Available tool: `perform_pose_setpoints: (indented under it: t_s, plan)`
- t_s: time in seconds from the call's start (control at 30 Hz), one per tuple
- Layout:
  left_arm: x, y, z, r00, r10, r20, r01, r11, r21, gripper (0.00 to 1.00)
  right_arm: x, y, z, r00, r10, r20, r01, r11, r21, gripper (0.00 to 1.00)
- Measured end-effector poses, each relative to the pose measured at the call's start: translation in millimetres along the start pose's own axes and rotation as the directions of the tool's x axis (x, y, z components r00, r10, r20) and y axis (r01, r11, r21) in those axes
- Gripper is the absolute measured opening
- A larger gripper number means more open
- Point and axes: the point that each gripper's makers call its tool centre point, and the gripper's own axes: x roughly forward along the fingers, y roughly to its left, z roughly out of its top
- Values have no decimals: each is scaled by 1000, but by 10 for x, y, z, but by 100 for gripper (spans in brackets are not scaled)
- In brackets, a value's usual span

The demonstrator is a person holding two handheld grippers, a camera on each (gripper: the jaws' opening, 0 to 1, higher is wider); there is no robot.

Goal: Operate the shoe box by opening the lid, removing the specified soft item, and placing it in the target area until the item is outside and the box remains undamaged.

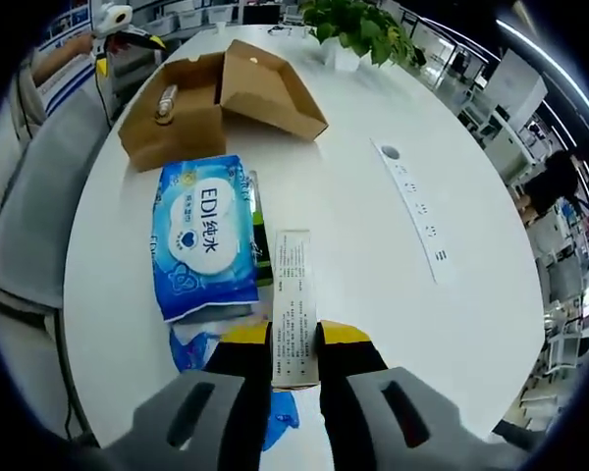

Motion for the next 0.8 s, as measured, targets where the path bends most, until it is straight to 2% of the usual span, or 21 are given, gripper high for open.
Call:
perform_pose_setpoints:
  t_s: [0.47, 0.63, 0.8]
  plan:
    - [30, -13, -2, 1000, -3, -6, 3, 1000, 3, 96, -8, -38, -278, 996, -9, -86, 6, 999, -37, 15]
    - [28, -7, -6, 1000, -2, -7, 2, 1000, 2, 96, -9, -98, -418, 988, -30, -154, 15, 996, -93, 15]
    - [18, 6, -23, 1000, 2, -8, -2, 1000, -2, 96, -15, -124, -480, 983, -34, -179, 15, 994, -111, 15]
